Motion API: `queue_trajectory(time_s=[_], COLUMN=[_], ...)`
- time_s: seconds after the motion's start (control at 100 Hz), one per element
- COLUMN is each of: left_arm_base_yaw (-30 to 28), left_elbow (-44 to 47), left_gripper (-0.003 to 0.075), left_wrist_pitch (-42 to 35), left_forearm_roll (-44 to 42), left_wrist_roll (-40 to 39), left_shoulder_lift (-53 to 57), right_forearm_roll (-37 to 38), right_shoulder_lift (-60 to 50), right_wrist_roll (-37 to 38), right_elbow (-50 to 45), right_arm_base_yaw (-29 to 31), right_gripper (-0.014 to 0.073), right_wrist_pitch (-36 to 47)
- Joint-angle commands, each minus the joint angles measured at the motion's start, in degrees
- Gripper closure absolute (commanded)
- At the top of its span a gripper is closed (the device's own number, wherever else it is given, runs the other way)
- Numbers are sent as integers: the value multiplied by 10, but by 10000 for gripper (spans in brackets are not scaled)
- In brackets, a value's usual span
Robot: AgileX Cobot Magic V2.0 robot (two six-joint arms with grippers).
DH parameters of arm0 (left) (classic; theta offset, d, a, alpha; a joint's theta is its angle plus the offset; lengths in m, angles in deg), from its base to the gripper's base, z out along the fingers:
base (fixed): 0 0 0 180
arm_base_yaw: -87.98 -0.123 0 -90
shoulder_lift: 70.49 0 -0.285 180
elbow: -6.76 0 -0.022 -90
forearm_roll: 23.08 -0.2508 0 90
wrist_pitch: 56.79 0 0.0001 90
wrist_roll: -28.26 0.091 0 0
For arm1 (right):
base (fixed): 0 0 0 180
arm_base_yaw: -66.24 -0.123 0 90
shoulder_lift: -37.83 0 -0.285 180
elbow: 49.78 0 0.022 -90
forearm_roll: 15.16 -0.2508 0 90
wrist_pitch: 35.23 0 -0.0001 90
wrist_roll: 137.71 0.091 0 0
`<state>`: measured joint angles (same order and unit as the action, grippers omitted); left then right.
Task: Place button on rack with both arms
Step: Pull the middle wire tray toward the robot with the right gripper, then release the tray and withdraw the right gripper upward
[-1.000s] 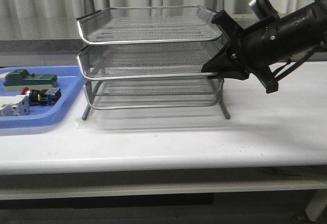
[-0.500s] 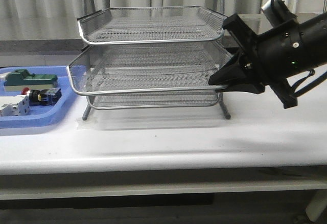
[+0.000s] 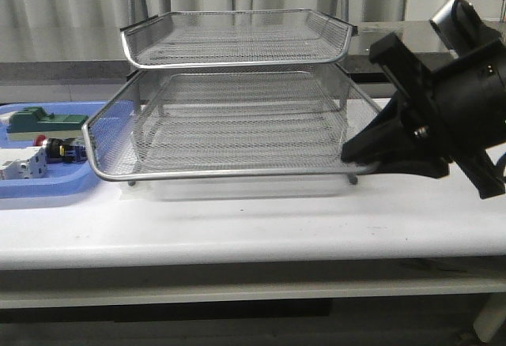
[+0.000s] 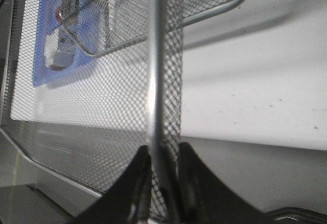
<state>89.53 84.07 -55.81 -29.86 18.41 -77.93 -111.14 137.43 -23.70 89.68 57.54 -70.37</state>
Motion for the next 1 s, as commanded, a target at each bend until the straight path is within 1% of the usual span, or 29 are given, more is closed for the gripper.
queue_trajectory(time_s=[0.0,0.09,0.16,0.44,0.53,0.57,0.62,0.68,0.69,0.9,0.99], left_arm_base_yaw=[4,4,4,4,4,4,4,4,4,4,4], left_elbow=[26,26,26,26,26,26,26,26,26,26,26], left_gripper=[716,716,716,716,716,716,716,716,716,716,716], left_wrist_pitch=[-44,-44,-44,-44,-44,-44,-44,-44,-44,-44,-44], left_forearm_roll=[-1,-1,-1,-1,-1,-1,-1,-1,-1,-1,-1], left_wrist_roll=[-6,-6,-6,-6,-6,-6,-6,-6,-6,-6,-6], left_shoulder_lift=[19,19,19,19,19,19,19,19,19,19,19], right_forearm_roll=[9,9,9,12,25,37,67,129,129,350,437], right_shoulder_lift=[-19,-19,-19,-50,-77,-91,-108,-132,-134,-229,-272], right_wrist_roll=[-14,-14,-15,-21,-17,-4,23,67,72,244,304], right_elbow=[3,3,3,3,3,3,3,3,3,3,3], right_arm_base_yaw=[2,2,2,2,3,3,3,3,3,3,3], right_gripper=[326,183,122,118,118,118,118,118,118,129,128], right_wrist_pitch=[-10,-15,-15,-12,-5,1,9,24,24,53,56])
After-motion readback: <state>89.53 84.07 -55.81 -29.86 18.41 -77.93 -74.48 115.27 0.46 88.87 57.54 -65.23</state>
